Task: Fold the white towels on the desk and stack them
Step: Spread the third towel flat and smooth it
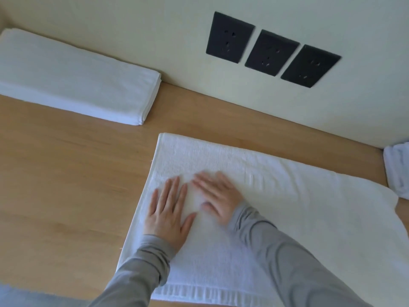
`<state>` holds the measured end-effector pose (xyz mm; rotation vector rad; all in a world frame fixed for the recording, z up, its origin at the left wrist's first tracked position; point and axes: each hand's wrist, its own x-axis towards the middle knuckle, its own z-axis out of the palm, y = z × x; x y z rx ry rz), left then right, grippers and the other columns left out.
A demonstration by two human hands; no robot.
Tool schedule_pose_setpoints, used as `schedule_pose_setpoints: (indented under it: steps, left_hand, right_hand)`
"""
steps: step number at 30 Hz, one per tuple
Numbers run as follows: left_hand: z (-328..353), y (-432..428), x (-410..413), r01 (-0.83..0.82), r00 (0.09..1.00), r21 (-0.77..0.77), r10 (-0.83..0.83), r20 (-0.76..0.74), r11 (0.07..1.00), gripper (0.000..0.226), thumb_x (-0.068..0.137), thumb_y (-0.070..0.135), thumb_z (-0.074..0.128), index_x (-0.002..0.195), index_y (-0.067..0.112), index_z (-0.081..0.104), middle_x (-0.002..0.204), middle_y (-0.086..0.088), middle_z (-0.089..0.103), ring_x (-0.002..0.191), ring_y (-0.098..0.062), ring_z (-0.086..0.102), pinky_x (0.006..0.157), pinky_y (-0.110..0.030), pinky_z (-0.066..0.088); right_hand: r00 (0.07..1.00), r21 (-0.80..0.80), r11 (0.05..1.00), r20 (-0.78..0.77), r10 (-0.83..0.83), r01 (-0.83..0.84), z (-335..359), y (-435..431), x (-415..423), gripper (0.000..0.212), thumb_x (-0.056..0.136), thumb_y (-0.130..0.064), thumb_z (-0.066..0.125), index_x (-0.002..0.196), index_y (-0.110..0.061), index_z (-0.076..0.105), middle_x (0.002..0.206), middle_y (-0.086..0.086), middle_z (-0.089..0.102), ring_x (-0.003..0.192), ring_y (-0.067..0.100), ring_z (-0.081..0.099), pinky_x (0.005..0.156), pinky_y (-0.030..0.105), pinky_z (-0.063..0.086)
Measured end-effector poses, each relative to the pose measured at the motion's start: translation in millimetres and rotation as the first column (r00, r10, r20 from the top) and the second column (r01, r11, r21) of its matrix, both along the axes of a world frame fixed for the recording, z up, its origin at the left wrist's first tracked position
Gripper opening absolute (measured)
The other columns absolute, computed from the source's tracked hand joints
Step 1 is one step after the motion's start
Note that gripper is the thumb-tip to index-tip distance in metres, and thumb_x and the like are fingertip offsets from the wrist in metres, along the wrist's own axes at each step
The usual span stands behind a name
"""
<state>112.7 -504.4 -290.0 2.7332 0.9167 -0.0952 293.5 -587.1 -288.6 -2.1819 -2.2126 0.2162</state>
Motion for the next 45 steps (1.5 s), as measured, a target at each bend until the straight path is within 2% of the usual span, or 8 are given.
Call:
schedule_pose_setpoints:
  steps: [6,10,13,19,28,37,41,45]
  left_hand:
    - [-6.6,-0.8,-0.1,-0.015,0.999,0.009,0.014,0.035,1.0,0.07,0.092,0.055,0.023,0.149,0.016,0.019,0.158,-0.006,0.013,0.145,-0.024,0.012,0.114,-0.047,0.016]
    - [-3.2,-0.6,1.0,-0.012,1.0,-0.007,0.012,0.001,1.0,0.068,0.092,0.054,0.024,0.147,0.014,0.027,0.155,-0.009,0.023,0.143,-0.027,0.02,0.112,-0.047,0.018]
    - [-2.8,1.1,1.2,-0.001,0.999,-0.017,0.0,-0.039,1.0,0.069,0.094,0.054,0.015,0.139,0.01,0.042,0.145,-0.015,0.04,0.136,-0.03,0.034,0.11,-0.047,0.019]
    - [-10.5,0.5,0.3,-0.014,0.998,-0.004,0.014,0.062,1.0,0.07,0.09,0.054,0.028,0.147,0.015,0.026,0.156,-0.007,0.021,0.144,-0.022,0.015,0.114,-0.047,0.017]
    - [-12.5,-0.5,0.2,-0.013,0.996,0.031,0.01,0.084,0.999,0.068,0.091,0.054,0.023,0.148,0.016,0.026,0.156,-0.005,0.02,0.144,-0.021,0.017,0.116,-0.046,0.015]
    - [-3.8,-7.8,2.2,-0.096,0.995,0.038,0.094,0.04,0.995,0.075,0.09,0.061,0.005,0.149,0.017,0.018,0.157,-0.004,0.013,0.145,-0.021,0.009,0.118,-0.045,0.006]
    - [8.7,-70.3,36.8,-0.187,0.978,-0.039,0.189,0.085,0.982,0.075,0.091,0.055,0.013,0.148,0.006,0.019,0.155,-0.015,0.015,0.143,-0.032,0.012,0.116,-0.048,0.009]
    - [11.8,-147.3,88.0,-0.031,0.993,-0.086,0.041,0.113,0.996,0.059,0.092,0.032,0.023,0.142,0.003,0.033,0.151,-0.015,0.026,0.14,-0.032,0.025,0.114,-0.051,0.017]
  right_hand:
    - [0.623,-0.095,0.616,0.137,-0.77,0.782,15.4,-2.9,107.9,0.055,0.1,-0.032,0.02,0.149,-0.01,0.009,0.158,0.005,0.001,0.145,0.021,-0.005,0.118,0.043,-0.002]
    - [0.922,0.144,0.916,-0.17,-0.349,0.373,16.8,62.2,26.6,0.051,0.093,-0.022,0.036,0.139,0.0,0.039,0.148,0.017,0.034,0.139,0.032,0.026,0.113,0.051,0.02]
    - [0.991,0.039,0.996,-0.104,0.083,-0.08,9.2,103.1,-31.5,0.051,0.095,-0.03,0.032,0.142,-0.011,0.037,0.15,0.005,0.033,0.142,0.021,0.023,0.115,0.044,0.009]
    - [0.82,-0.088,0.816,0.026,-0.571,0.571,13.8,129.1,13.9,0.057,0.1,-0.04,0.019,0.149,-0.013,0.009,0.158,0.006,0.003,0.145,0.02,0.002,0.117,0.041,0.0]
    - [0.929,-0.101,0.929,-0.069,-0.364,0.357,4.9,-39.9,-14.1,0.059,0.094,-0.036,0.022,0.146,-0.01,0.024,0.155,0.002,0.016,0.144,0.021,0.012,0.116,0.05,0.011]
    - [0.513,-0.137,0.498,0.112,-0.851,0.856,10.9,-176.8,81.4,0.057,0.099,-0.036,0.017,0.148,-0.012,0.0,0.157,0.003,-0.006,0.145,0.015,-0.007,0.117,0.046,-0.002]
    - [0.646,0.031,0.646,-0.044,-0.762,0.763,24.7,-141.6,23.3,0.058,0.09,-0.027,0.028,0.138,0.004,0.036,0.146,0.022,0.033,0.137,0.035,0.028,0.11,0.056,0.012]
    - [0.797,-0.155,0.783,0.075,-0.599,0.603,13.4,-143.7,-42.8,0.061,0.08,-0.04,0.047,0.129,-0.006,0.054,0.14,0.009,0.048,0.131,0.025,0.042,0.106,0.053,0.024]
